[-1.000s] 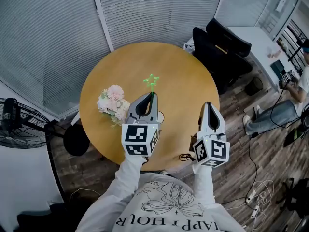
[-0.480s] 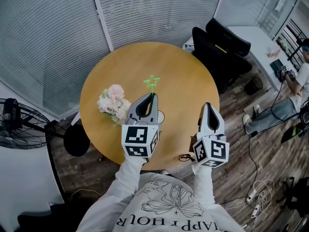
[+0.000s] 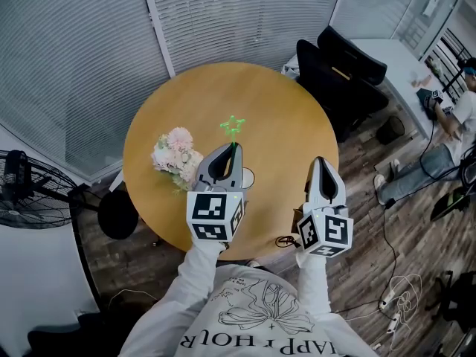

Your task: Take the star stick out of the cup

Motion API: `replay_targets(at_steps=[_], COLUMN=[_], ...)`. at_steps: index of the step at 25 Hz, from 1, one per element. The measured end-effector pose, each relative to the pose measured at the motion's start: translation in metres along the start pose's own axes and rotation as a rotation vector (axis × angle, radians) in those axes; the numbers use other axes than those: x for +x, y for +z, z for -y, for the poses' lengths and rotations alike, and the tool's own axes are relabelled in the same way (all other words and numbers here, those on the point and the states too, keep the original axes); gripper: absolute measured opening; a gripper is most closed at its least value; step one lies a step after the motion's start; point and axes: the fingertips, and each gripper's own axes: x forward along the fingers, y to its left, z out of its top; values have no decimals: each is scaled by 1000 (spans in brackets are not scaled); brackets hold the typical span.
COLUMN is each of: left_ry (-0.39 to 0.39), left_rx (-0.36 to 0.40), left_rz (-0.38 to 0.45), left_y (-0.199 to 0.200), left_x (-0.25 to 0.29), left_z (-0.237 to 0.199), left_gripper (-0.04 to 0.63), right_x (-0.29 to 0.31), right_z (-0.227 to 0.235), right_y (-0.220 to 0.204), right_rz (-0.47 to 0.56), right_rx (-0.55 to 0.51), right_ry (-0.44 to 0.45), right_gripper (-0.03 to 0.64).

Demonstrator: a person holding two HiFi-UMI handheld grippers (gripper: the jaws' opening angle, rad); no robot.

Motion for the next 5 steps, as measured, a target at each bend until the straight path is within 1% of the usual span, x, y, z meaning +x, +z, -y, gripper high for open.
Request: replay_targets(at_steps=[5], left_ry=[-4], left_rx=[-1], left_rz=[3], left_y=[-2], left_x=[-8], left_z=[-4], left_gripper=[11], right_x=[-4], right_z=[-8], right_y=[-3], right_rz=[-2], right_rx=[-3], right_ry=[-1], right_gripper=[9])
